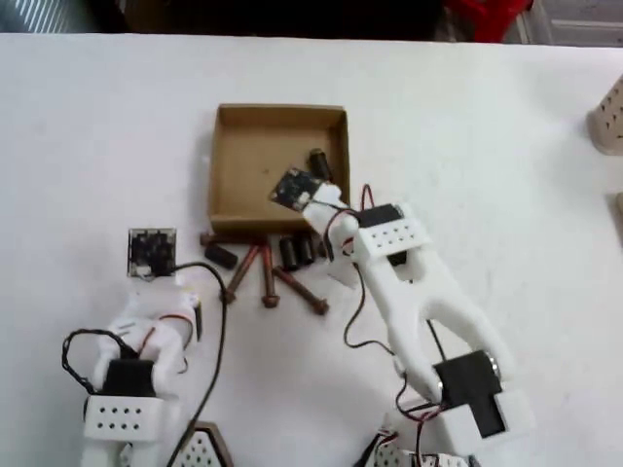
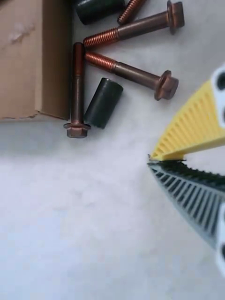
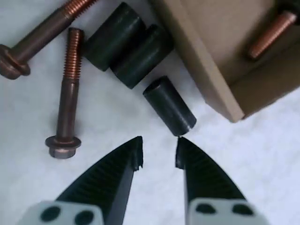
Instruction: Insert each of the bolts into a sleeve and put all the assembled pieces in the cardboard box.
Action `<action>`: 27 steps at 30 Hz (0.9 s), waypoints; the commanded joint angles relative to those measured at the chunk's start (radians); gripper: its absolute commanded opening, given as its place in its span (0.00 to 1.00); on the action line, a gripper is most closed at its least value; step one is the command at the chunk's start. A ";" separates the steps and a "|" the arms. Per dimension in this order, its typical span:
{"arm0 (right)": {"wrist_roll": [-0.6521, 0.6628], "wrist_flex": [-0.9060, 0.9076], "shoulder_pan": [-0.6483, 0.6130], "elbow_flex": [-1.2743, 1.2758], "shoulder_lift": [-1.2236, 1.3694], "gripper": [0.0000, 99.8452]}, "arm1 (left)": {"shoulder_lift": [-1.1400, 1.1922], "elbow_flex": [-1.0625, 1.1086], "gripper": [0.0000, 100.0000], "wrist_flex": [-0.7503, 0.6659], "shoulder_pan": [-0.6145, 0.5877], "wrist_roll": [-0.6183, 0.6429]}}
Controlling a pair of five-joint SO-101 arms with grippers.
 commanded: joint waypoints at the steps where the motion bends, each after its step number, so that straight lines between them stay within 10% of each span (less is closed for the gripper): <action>1: 0.038 -0.110 -0.001 -0.005 0.027 0.14 | -0.007 -0.008 0.02 -0.023 -0.010 -0.011; 27: 0.224 -0.249 -0.107 -0.005 0.140 0.14 | -0.007 -0.008 0.03 -0.023 -0.008 -0.011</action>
